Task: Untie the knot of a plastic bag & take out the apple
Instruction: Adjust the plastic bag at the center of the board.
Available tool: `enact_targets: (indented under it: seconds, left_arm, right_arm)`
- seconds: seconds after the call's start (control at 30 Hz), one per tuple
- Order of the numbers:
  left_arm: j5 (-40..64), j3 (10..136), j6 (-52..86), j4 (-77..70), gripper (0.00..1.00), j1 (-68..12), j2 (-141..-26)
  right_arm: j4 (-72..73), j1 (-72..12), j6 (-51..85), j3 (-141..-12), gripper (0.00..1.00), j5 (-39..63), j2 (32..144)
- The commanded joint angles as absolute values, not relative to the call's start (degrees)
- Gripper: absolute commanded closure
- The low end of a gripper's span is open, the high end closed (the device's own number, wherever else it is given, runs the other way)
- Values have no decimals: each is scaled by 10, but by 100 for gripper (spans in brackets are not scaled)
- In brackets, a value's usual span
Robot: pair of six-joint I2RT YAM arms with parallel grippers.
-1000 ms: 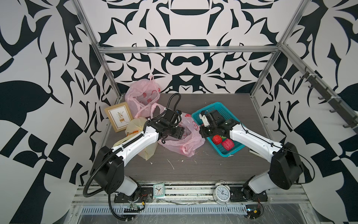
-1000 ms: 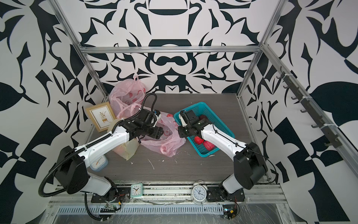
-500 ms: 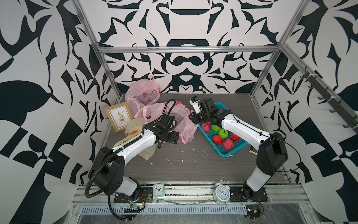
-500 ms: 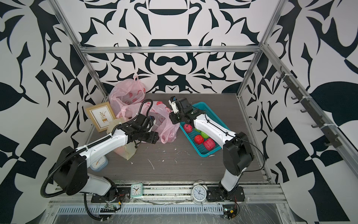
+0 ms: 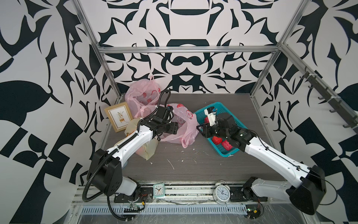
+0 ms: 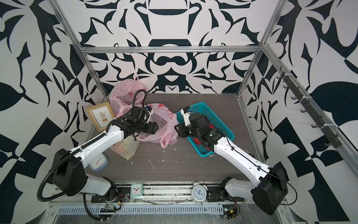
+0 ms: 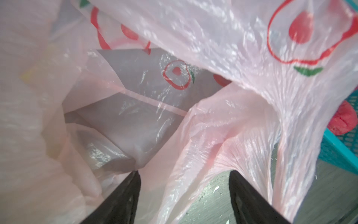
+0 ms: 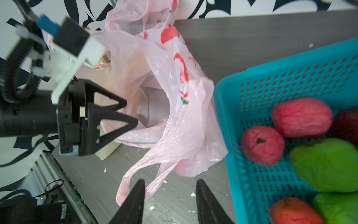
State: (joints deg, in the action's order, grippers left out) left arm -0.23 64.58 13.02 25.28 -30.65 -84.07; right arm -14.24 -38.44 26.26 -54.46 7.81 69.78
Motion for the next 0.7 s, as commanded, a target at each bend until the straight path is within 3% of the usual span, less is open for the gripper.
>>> enact_targets:
  seconds: [0.0, 0.17, 0.67]
  left_arm:
    - [2, 661, 118, 244, 24, -300, -875]
    - [7, 656, 119, 234, 25, -299, -896]
    - [24, 638, 116, 224, 25, -285, -906]
  right_arm:
    - [-118, -408, 342, -512, 56, 45, 715]
    - [-79, -432, 403, -466, 55, -17, 732]
    - [67, -433, 458, -465, 53, -16, 872]
